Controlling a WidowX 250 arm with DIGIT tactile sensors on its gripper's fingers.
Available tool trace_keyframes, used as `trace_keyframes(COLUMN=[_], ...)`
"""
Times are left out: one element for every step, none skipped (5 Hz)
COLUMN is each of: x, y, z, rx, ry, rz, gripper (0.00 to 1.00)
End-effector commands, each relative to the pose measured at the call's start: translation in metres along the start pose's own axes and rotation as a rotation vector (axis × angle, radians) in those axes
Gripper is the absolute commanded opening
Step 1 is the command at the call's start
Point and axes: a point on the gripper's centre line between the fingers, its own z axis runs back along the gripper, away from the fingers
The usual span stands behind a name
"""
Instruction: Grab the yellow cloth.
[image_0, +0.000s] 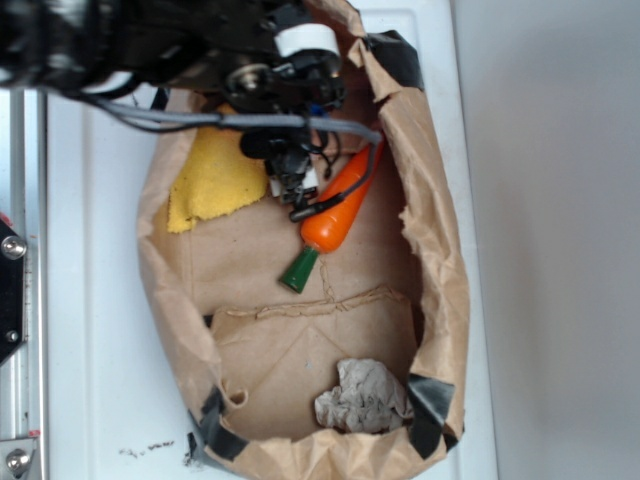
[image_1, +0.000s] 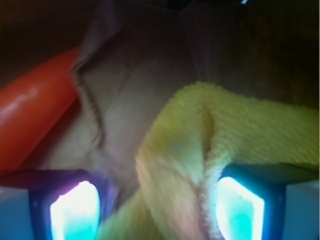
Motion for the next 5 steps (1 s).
trace_keyframes(x=[0.025, 0.023, 0.020, 0.019, 0.018], y=[0.004, 0.002, 0.001, 0.001, 0.001], z=[0.001, 0.008, 0.014, 0.021, 0.030], rx=[0.047, 0.029, 0.006, -0.021, -0.045], ry=[-0.077, -0.084, -0.077, -0.074, -0.069], rz=[0.015, 0.004, -0.015, -0.025, -0.027], gripper=[0.93, 0.00, 0.00, 0.00, 0.00])
